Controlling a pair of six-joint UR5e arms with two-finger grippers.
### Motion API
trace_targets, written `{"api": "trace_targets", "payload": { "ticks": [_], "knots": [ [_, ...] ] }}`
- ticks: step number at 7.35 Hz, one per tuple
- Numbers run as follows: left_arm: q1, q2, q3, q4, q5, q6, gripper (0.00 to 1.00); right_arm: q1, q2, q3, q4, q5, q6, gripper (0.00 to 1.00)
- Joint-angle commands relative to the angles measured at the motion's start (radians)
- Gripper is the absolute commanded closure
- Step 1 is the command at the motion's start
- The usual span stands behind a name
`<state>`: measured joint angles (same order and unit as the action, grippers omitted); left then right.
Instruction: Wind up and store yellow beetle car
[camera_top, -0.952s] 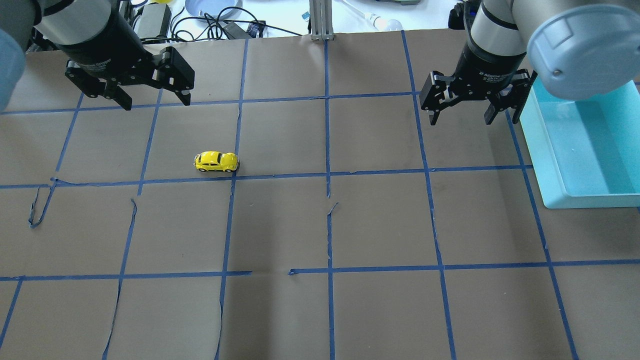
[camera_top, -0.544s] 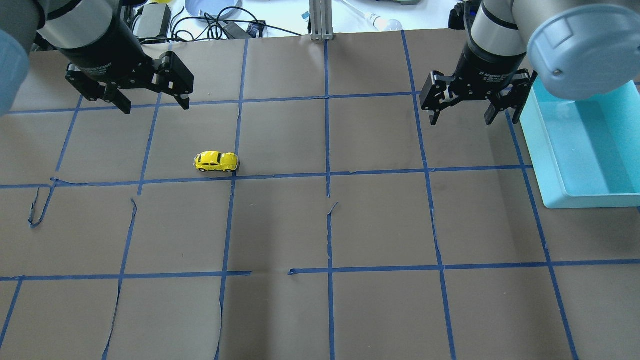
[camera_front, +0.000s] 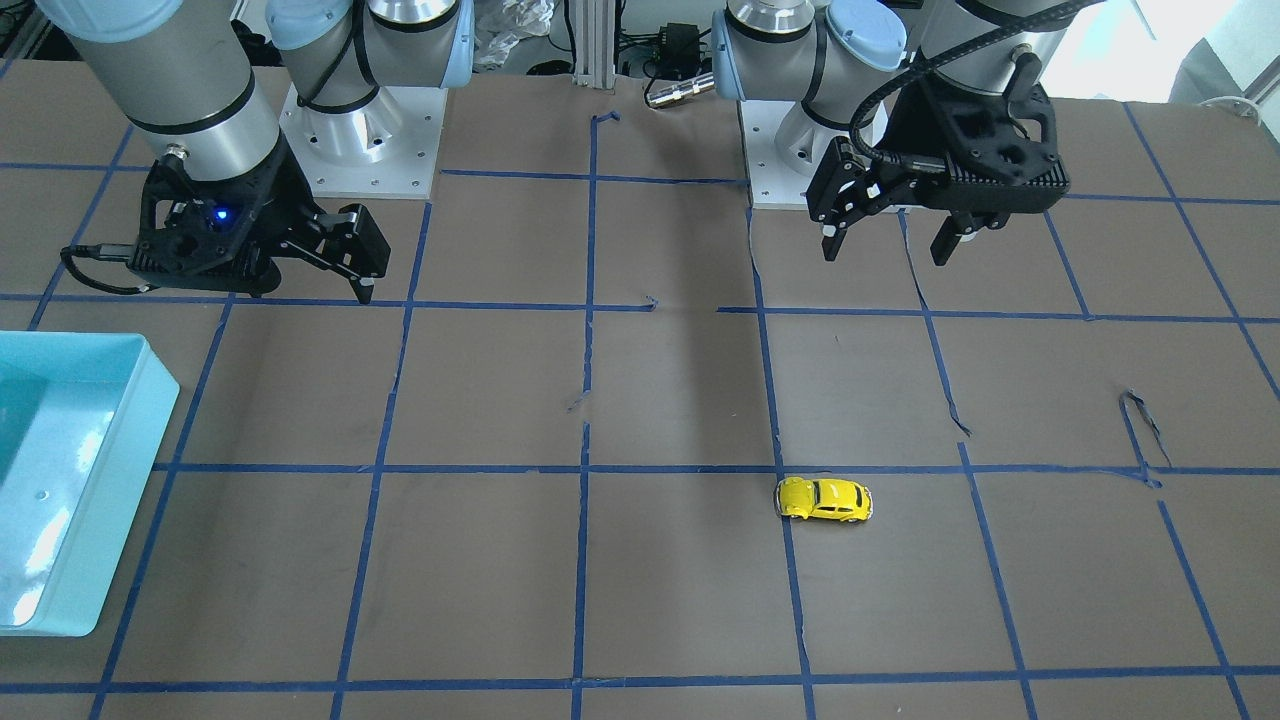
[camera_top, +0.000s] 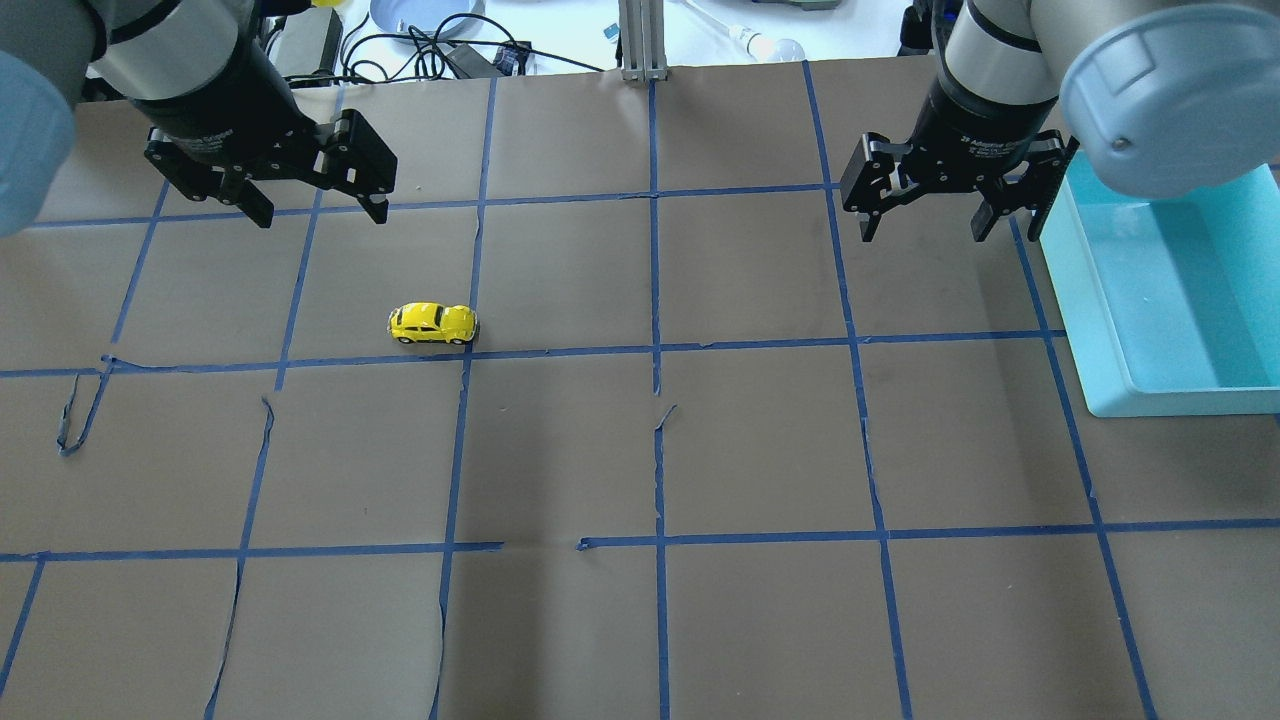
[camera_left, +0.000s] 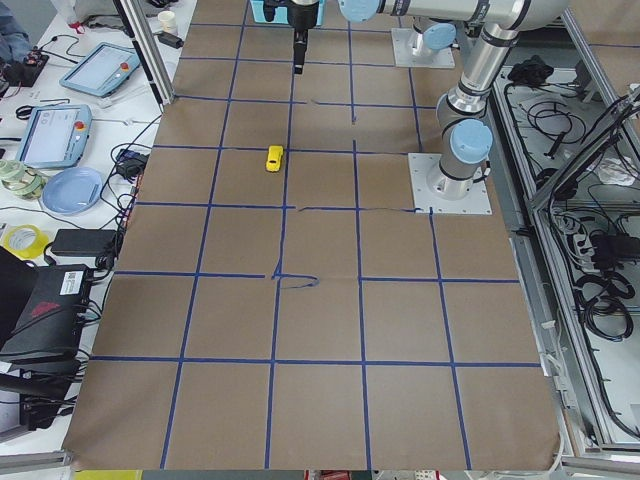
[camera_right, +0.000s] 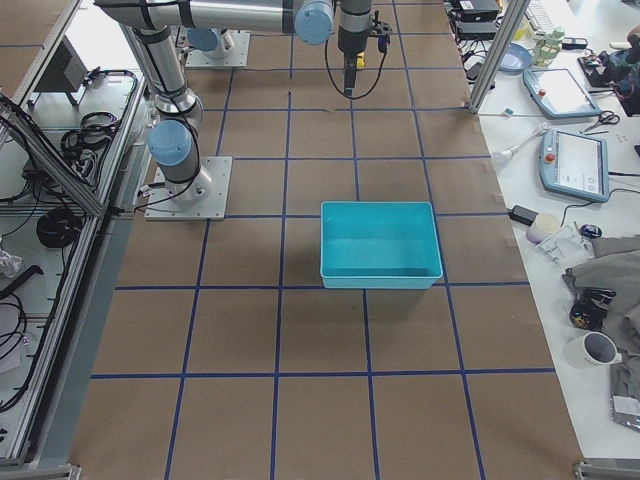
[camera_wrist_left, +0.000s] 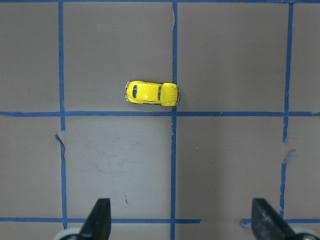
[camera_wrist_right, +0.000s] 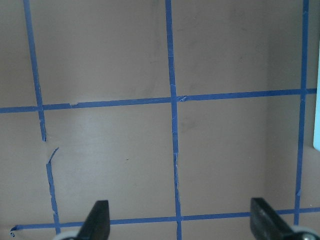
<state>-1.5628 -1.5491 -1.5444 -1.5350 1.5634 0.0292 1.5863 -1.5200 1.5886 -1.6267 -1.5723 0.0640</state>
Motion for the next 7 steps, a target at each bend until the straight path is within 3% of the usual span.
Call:
{"api": "trace_targets", "payload": {
  "ticks": [1,2,5,7],
  "knots": [
    [0.0,-0.011,-0.006,0.001,-0.002,0.058,0.0,-0.005,-0.011,-0.016,0.064,-0.061,-0.013,0.0],
    [0.0,-0.012,-0.006,0.0,-0.002,0.061,0.0,0.001,-0.022,-0.003,0.086,-0.134,0.005,0.0],
    [0.003,-0.012,-0.006,0.001,0.0,0.063,0.0,0.012,-0.006,-0.007,-0.022,-0.098,0.005,0.0],
    [0.003,-0.011,-0.006,0.003,0.007,0.063,0.0,0.024,-0.015,-0.004,0.067,-0.069,-0.003,0.0]
  ]
}}
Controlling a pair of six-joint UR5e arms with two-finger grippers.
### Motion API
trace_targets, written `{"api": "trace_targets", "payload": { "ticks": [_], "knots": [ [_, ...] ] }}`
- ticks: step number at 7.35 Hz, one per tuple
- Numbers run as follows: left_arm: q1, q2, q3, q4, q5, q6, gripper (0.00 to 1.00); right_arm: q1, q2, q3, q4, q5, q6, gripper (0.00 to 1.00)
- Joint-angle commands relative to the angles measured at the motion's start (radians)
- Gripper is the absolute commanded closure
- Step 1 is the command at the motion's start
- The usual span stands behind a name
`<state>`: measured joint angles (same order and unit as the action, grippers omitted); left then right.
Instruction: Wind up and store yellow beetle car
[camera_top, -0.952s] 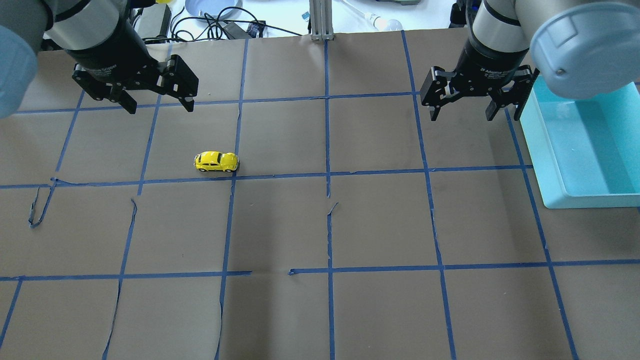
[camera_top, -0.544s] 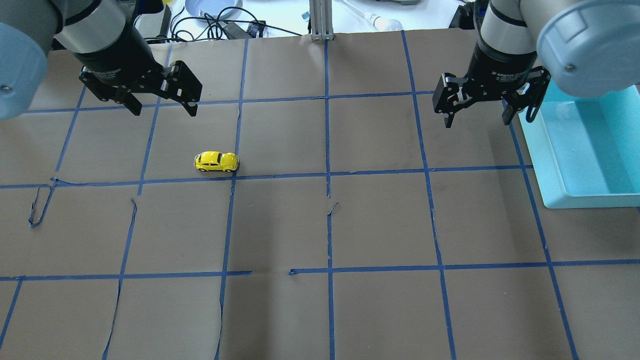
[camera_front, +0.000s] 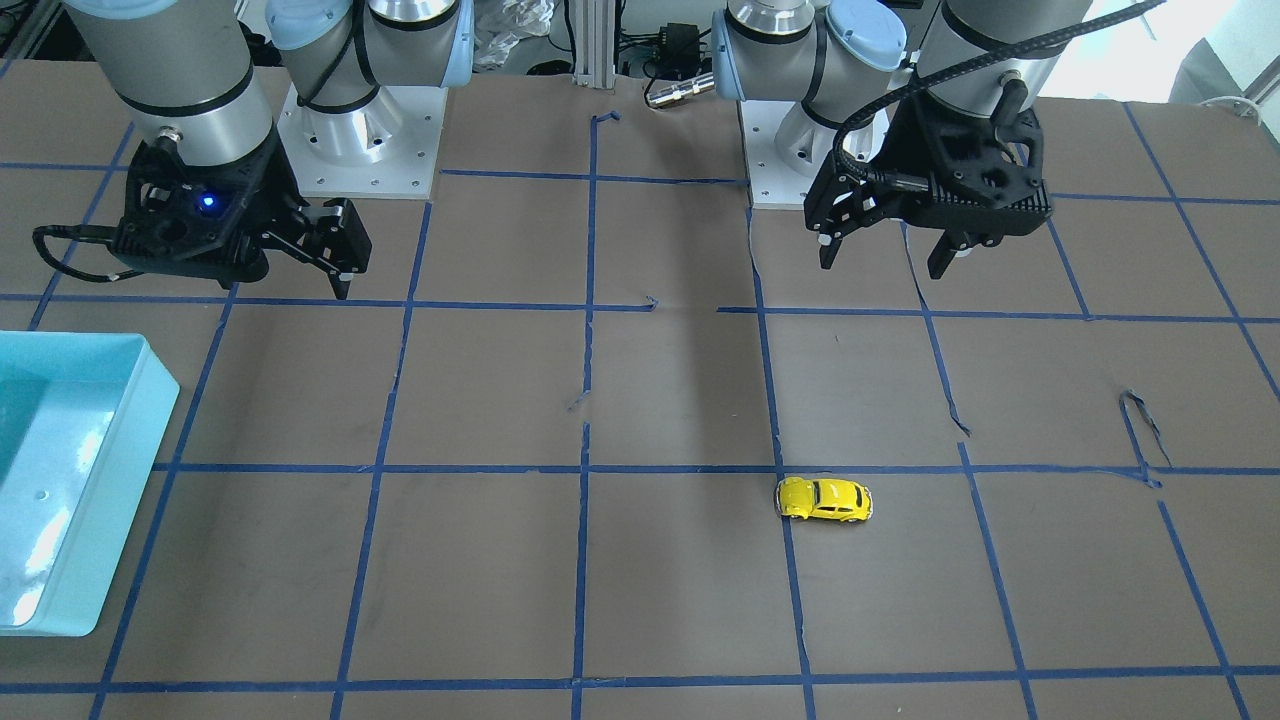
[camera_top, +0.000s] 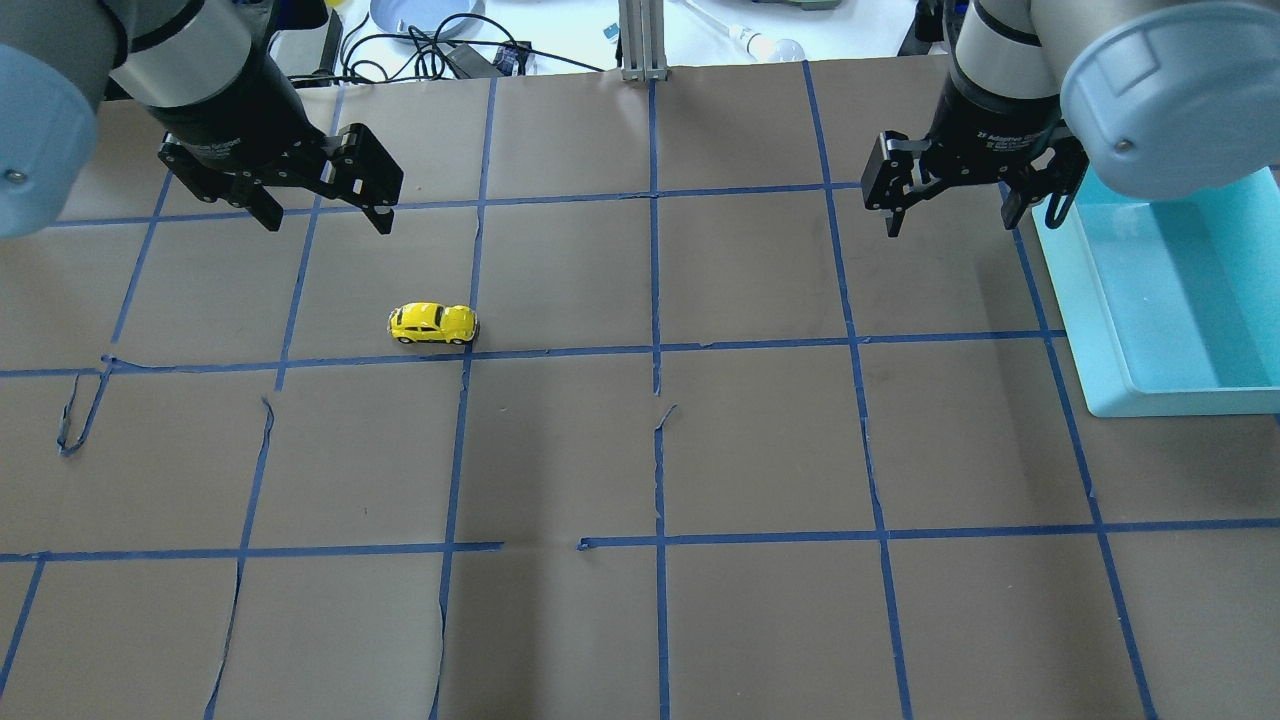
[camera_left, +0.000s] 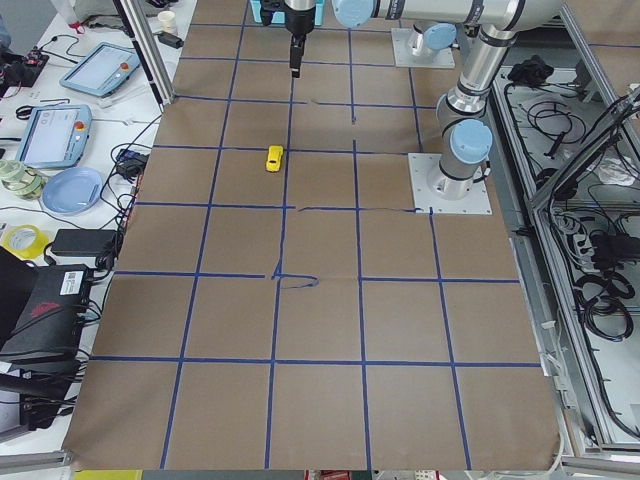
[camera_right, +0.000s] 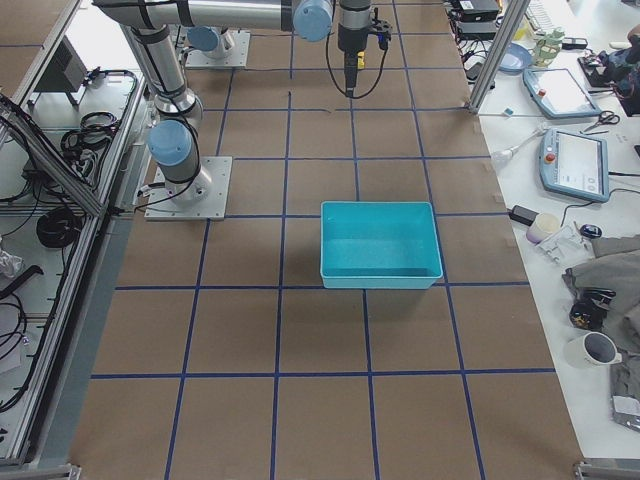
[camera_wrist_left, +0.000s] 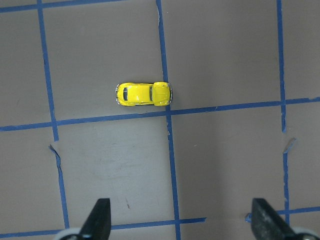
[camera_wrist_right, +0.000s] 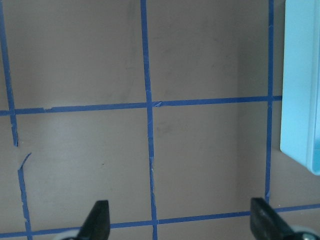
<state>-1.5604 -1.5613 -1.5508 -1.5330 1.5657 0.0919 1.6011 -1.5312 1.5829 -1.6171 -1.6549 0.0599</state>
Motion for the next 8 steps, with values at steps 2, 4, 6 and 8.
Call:
{"api": "trace_targets", "payload": {
  "ticks": [2,4,6,8],
  "knots": [
    [0.0,0.001,-0.002,0.001,0.007,0.009,0.0,0.01,-0.038,-0.015,0.131,0.052,-0.006,0.0],
    [0.002,0.0,-0.002,0.004,0.007,0.02,0.0,0.005,-0.036,-0.023,0.131,0.053,-0.006,0.0],
    [0.008,-0.038,-0.02,0.06,-0.004,0.232,0.0,0.005,-0.027,-0.011,0.129,0.05,-0.005,0.0],
    [0.006,-0.097,-0.115,0.189,-0.01,0.471,0.0,0.003,-0.032,-0.012,0.132,0.05,-0.005,0.0]
  ]
}}
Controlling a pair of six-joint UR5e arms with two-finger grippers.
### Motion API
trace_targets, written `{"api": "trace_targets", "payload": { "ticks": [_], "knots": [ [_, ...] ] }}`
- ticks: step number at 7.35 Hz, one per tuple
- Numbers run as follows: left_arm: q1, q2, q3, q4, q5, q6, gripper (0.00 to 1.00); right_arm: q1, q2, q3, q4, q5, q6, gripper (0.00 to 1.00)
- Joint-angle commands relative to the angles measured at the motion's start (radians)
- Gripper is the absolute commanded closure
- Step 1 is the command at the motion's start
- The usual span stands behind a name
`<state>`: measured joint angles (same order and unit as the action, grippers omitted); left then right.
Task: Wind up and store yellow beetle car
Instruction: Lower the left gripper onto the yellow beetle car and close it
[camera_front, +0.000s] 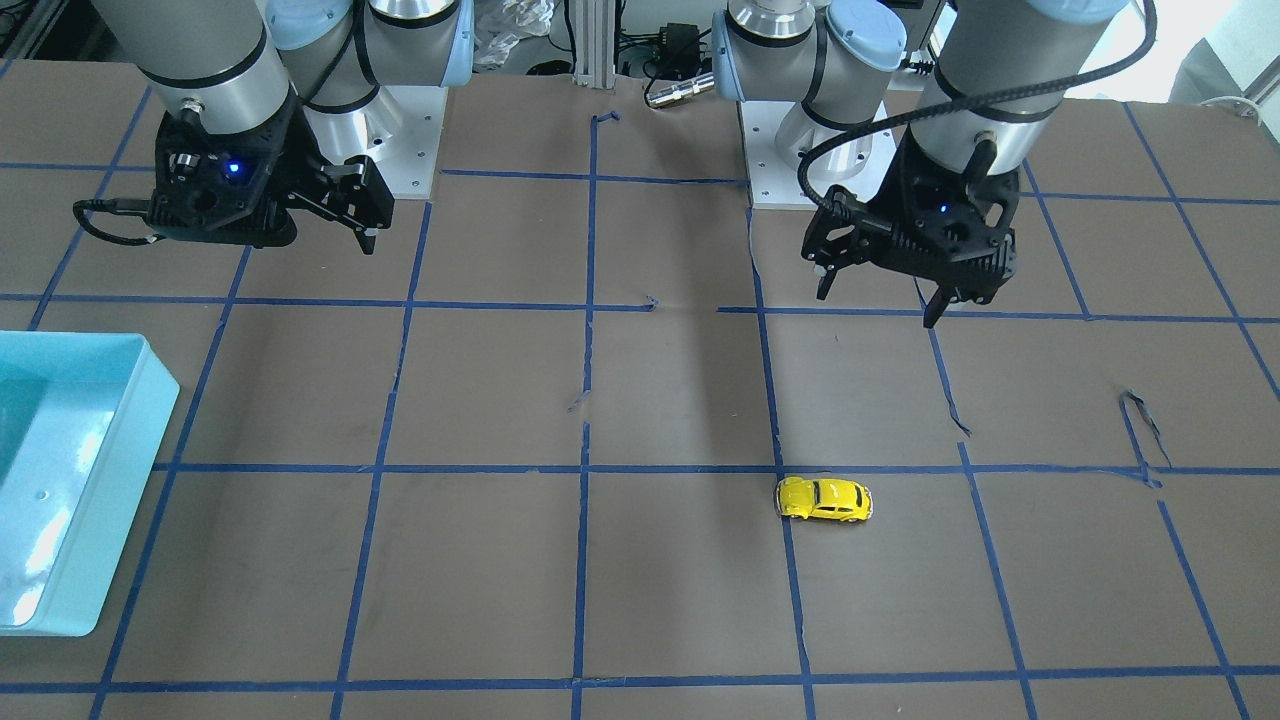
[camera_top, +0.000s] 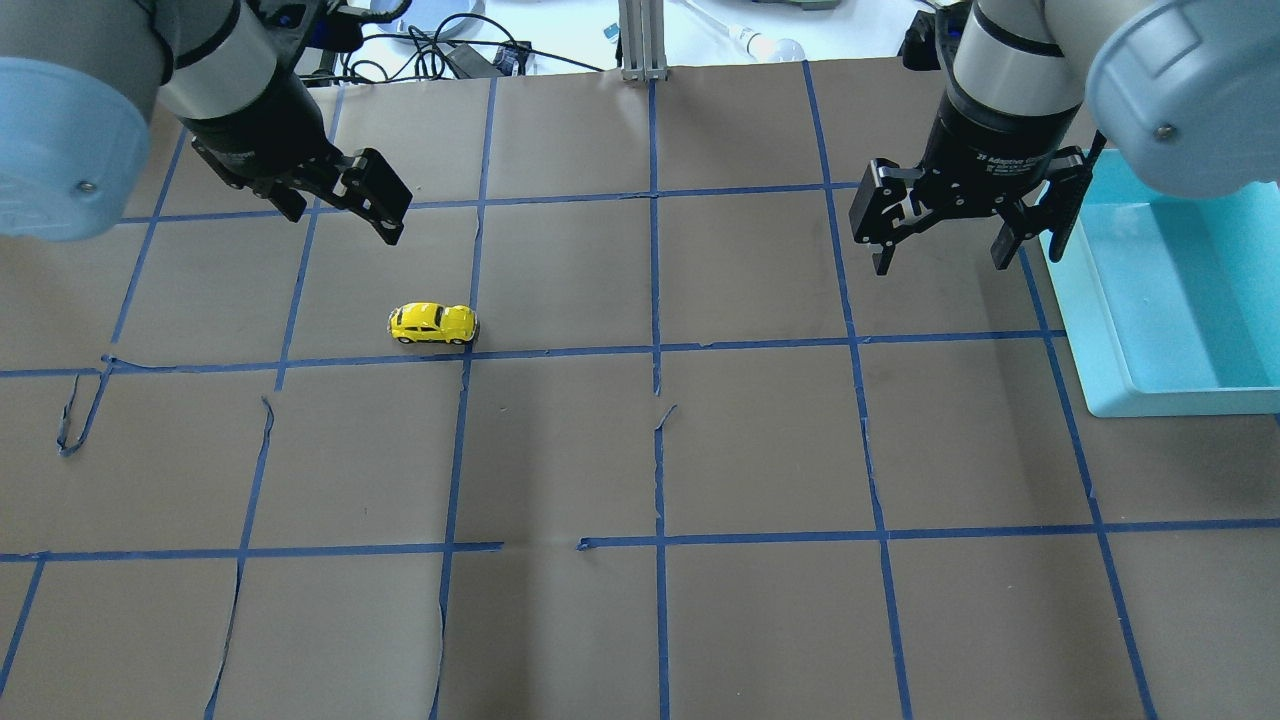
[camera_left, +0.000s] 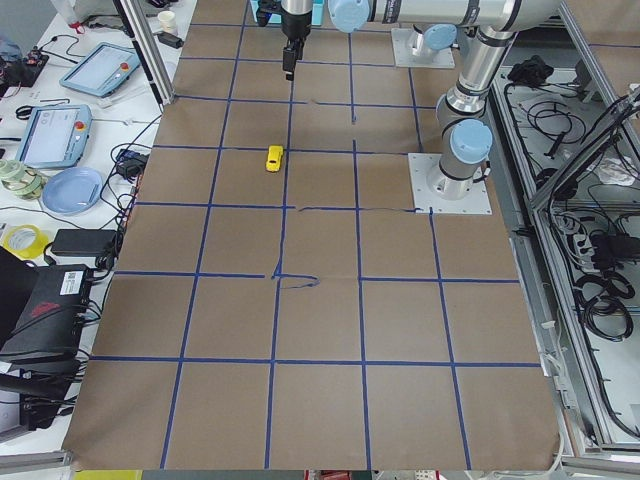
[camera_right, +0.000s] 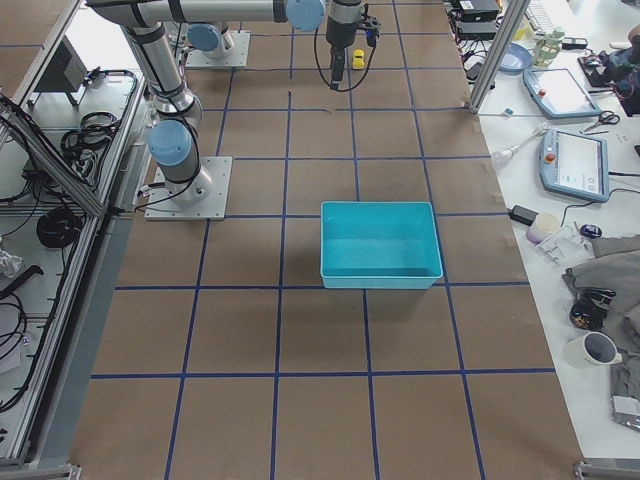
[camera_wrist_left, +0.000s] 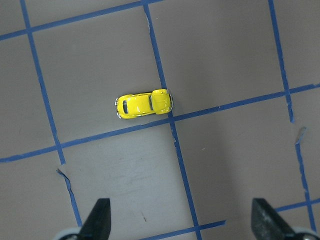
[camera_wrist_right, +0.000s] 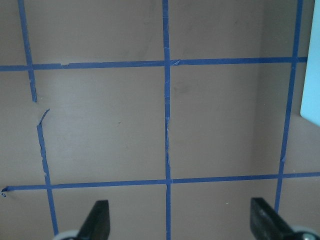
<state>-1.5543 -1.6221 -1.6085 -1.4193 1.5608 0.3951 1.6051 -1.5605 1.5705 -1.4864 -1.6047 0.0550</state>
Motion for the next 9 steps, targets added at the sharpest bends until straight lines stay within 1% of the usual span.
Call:
{"api": "trace_targets", "payload": {
  "ticks": [1,2,3,5,6,7,8,9],
  "knots": [
    [0.0,-0.066,-0.111,0.145,-0.008,0.282,0.0,0.001,-0.001,0.0,0.0,0.002,0.0,0.0],
    [0.0,-0.097,-0.141,0.187,-0.01,0.435,0.0,0.001,-0.001,-0.001,-0.006,0.003,0.0,0.0],
    [0.0,-0.128,-0.148,0.227,-0.008,0.656,0.0,-0.002,0.003,0.0,-0.009,0.005,-0.001,0.0],
    [0.002,-0.212,-0.154,0.327,0.007,0.989,0.0,-0.007,0.017,-0.012,-0.014,0.008,-0.003,0.0],
    [0.002,-0.264,-0.157,0.411,0.021,1.137,0.0,-0.008,0.02,-0.009,-0.014,0.081,-0.003,0.0],
    [0.002,-0.31,-0.165,0.421,0.021,1.203,0.0,-0.011,0.022,-0.006,-0.031,0.13,-0.006,0.0],
    [0.002,-0.341,-0.156,0.433,0.027,1.27,0.0,-0.02,0.022,-0.007,-0.031,0.125,-0.003,0.0],
    [0.002,-0.366,-0.153,0.485,0.065,1.277,0.0,-0.03,0.022,-0.006,-0.031,0.114,-0.003,0.0]
  ]
}}
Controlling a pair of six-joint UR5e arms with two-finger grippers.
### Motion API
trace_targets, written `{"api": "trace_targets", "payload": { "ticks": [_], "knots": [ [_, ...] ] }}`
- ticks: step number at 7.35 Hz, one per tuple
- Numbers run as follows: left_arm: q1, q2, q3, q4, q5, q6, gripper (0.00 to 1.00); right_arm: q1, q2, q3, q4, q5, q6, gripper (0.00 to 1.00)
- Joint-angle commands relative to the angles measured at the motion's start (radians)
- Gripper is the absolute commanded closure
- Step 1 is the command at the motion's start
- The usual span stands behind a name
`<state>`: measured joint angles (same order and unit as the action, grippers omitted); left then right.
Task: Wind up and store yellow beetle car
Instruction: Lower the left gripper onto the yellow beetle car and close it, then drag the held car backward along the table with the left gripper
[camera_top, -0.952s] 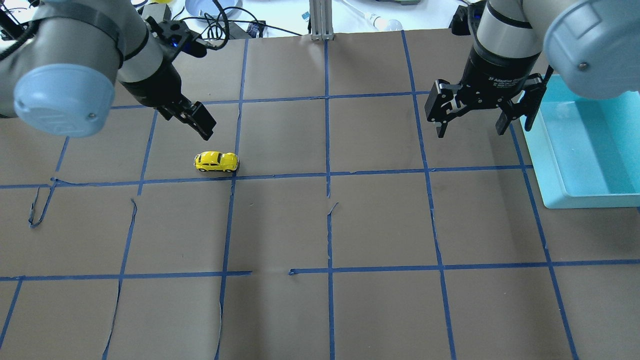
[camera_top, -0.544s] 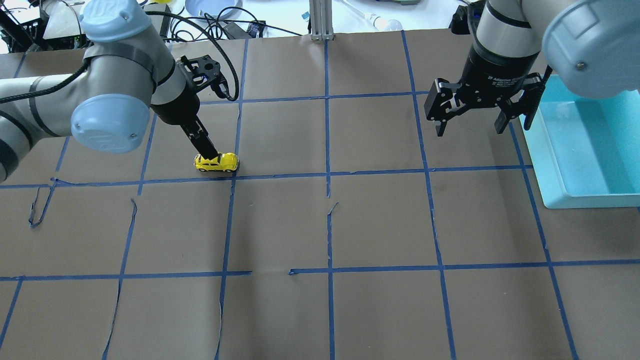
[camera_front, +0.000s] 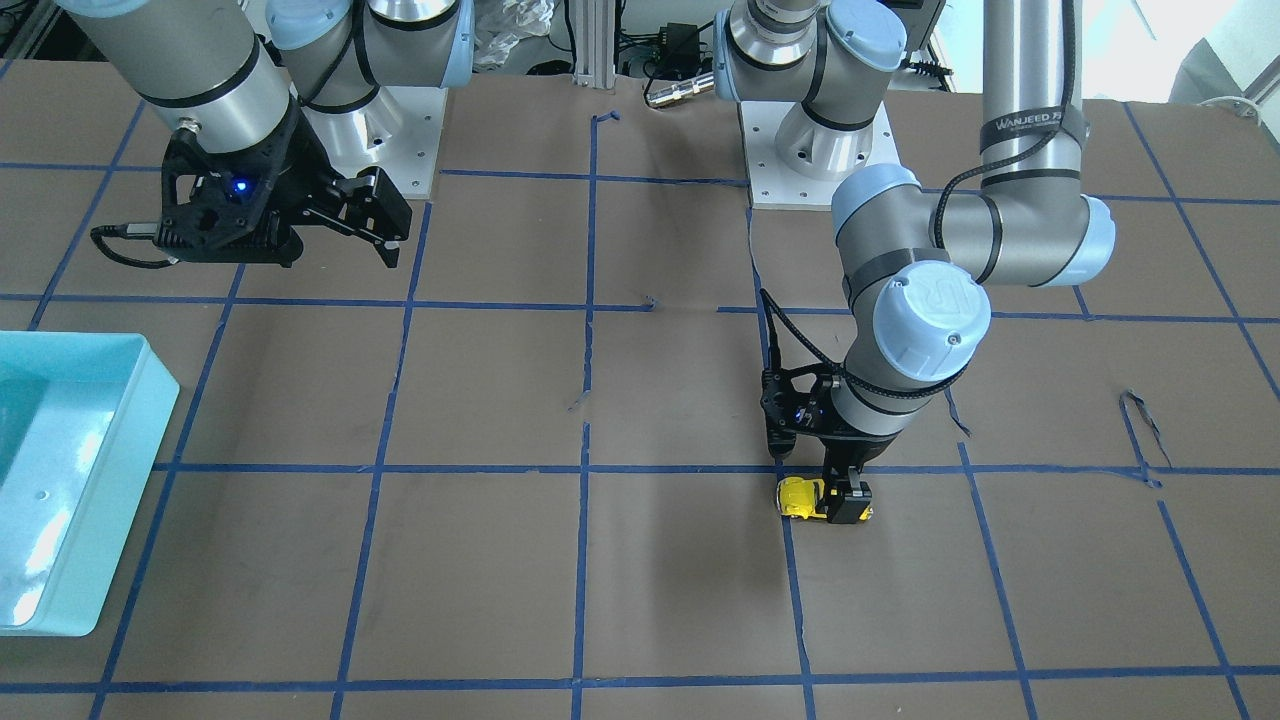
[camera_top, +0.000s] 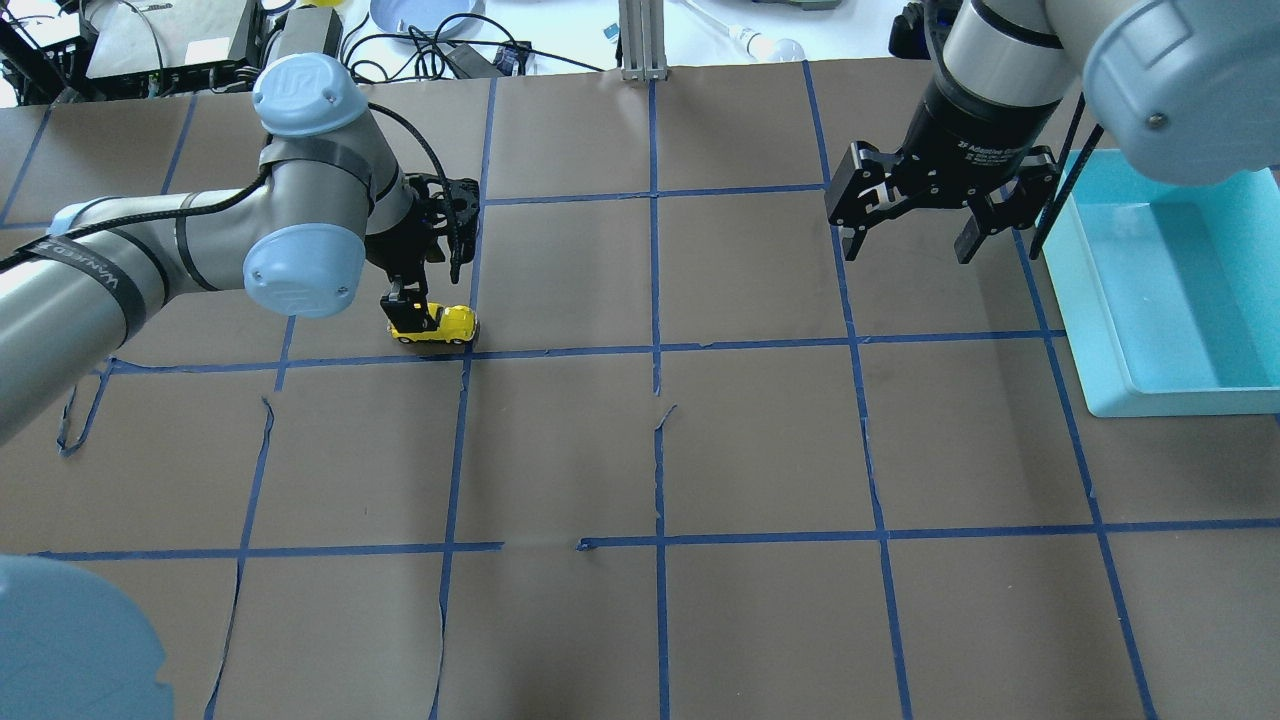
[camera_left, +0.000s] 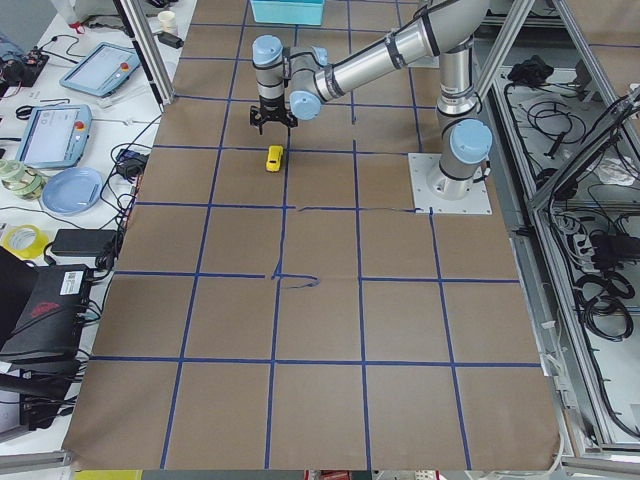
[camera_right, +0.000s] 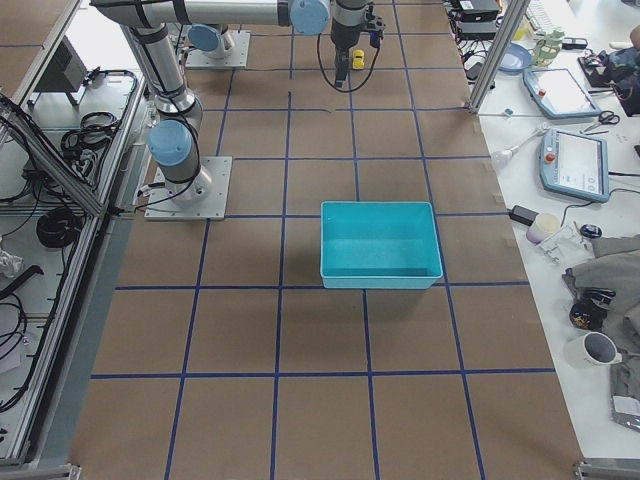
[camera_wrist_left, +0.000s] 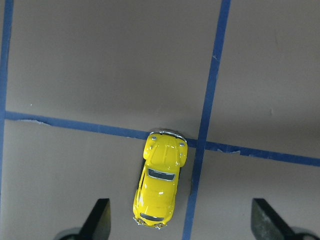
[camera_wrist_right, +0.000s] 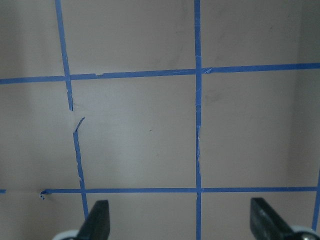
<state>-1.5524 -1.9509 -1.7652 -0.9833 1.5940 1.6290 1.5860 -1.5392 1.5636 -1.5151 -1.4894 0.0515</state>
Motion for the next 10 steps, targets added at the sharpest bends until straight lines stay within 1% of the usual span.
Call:
{"api": "trace_targets", "payload": {
  "ticks": [1,3,5,6,9,10],
  "knots": [
    [0.0,-0.077,-0.005,0.096,0.03,0.043,0.0,-0.014,-0.001,0.0,-0.005,-0.017,0.016,0.0],
    [0.008,-0.092,-0.017,0.109,0.024,0.041,0.0,-0.012,-0.01,0.004,-0.03,-0.02,0.016,0.0],
    [0.021,-0.095,-0.022,0.109,0.023,0.037,0.0,-0.011,-0.012,0.003,-0.03,-0.018,0.015,0.0],
    [0.023,-0.095,-0.02,0.104,0.029,-0.009,0.0,-0.011,-0.015,0.006,-0.03,-0.04,0.014,0.0],
    [0.023,-0.095,-0.048,0.104,0.02,-0.014,0.0,-0.011,-0.025,0.004,-0.03,-0.043,0.014,0.0],
    [0.023,-0.095,-0.056,0.11,0.023,-0.009,0.1,-0.011,-0.025,0.006,-0.03,-0.042,0.014,0.0]
  ]
}}
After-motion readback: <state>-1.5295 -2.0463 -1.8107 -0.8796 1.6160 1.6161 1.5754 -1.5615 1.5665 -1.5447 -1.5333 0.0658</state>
